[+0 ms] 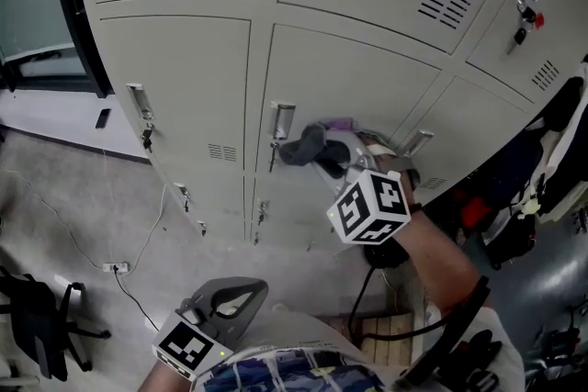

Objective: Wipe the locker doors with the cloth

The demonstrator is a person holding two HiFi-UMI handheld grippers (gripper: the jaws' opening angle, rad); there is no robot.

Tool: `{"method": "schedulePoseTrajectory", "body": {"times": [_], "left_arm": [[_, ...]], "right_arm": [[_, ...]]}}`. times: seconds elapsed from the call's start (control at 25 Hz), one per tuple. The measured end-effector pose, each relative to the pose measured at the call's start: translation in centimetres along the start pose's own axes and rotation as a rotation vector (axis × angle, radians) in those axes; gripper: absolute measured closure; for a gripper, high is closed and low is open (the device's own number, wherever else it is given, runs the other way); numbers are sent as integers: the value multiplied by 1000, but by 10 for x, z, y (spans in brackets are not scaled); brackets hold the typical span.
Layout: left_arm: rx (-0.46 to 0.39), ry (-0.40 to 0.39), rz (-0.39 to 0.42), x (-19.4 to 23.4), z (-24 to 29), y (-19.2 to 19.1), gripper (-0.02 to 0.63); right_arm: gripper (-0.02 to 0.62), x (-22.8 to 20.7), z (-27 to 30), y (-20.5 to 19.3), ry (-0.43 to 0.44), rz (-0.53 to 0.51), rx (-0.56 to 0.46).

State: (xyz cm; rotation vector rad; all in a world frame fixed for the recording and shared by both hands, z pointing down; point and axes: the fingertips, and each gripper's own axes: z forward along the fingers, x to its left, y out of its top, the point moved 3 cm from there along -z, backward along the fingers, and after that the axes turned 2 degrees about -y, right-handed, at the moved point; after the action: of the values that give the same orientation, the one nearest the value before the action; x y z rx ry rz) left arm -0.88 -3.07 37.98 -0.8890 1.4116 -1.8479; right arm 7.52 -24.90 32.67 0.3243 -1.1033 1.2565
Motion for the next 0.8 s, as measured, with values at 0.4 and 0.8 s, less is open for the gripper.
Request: {"method": "schedulePoseTrajectory", "body": {"times": [0.4, 0.8], "left_arm": [[-25, 7, 2, 0, -3, 3, 604], [-21, 46, -19, 11, -17, -6, 604]], "right_arm": [[483, -127, -47, 62, -408, -115, -80], [483, -32, 14, 13, -218, -70, -16]]}}
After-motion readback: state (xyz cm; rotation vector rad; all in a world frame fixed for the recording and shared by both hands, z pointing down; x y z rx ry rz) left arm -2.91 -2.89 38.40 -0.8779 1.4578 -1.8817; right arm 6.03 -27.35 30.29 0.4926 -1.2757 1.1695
